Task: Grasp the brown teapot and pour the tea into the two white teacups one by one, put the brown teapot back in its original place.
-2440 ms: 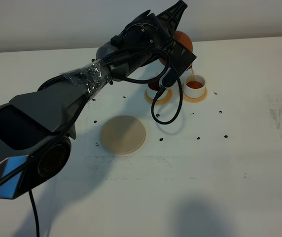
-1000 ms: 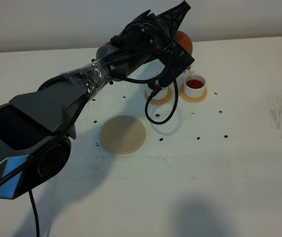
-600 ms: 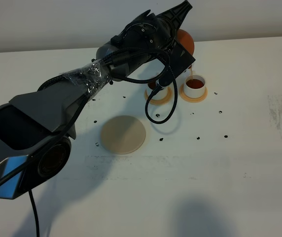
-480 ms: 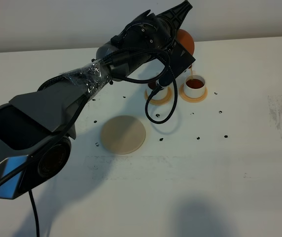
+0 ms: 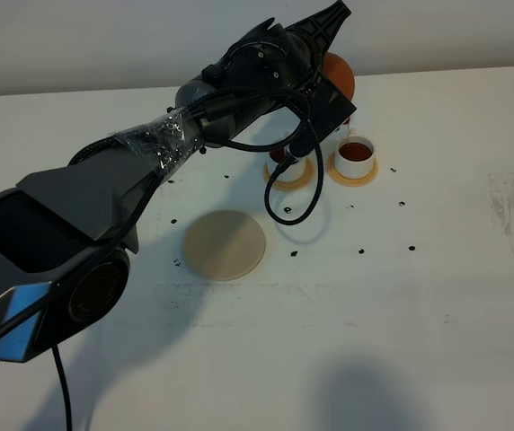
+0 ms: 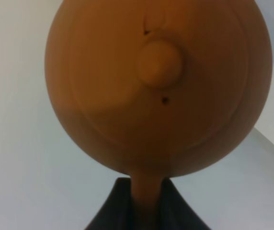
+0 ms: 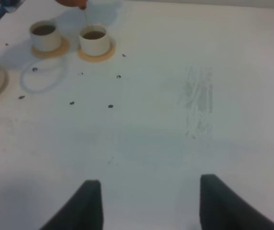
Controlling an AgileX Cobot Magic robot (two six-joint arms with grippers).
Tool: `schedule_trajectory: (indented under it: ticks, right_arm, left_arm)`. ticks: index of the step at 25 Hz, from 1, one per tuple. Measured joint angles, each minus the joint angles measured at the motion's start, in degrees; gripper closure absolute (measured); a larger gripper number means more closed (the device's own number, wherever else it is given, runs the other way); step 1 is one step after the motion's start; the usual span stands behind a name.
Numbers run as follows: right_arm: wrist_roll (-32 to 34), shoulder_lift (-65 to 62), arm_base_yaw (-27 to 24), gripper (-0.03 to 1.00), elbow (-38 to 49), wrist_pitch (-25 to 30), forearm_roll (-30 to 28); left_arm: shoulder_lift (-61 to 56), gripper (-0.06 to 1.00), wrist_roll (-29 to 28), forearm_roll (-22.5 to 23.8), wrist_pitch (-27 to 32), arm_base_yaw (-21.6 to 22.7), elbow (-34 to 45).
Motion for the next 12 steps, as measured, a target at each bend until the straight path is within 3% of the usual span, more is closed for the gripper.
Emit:
schedule_trajectory:
  ticks: [12]
  right_arm:
    - [0.0, 0.0, 0.0, 0.5, 0.0, 0.0, 0.0]
  left_arm:
    - [0.0, 0.84, 0.23, 0.3, -0.1, 0.0, 0.0]
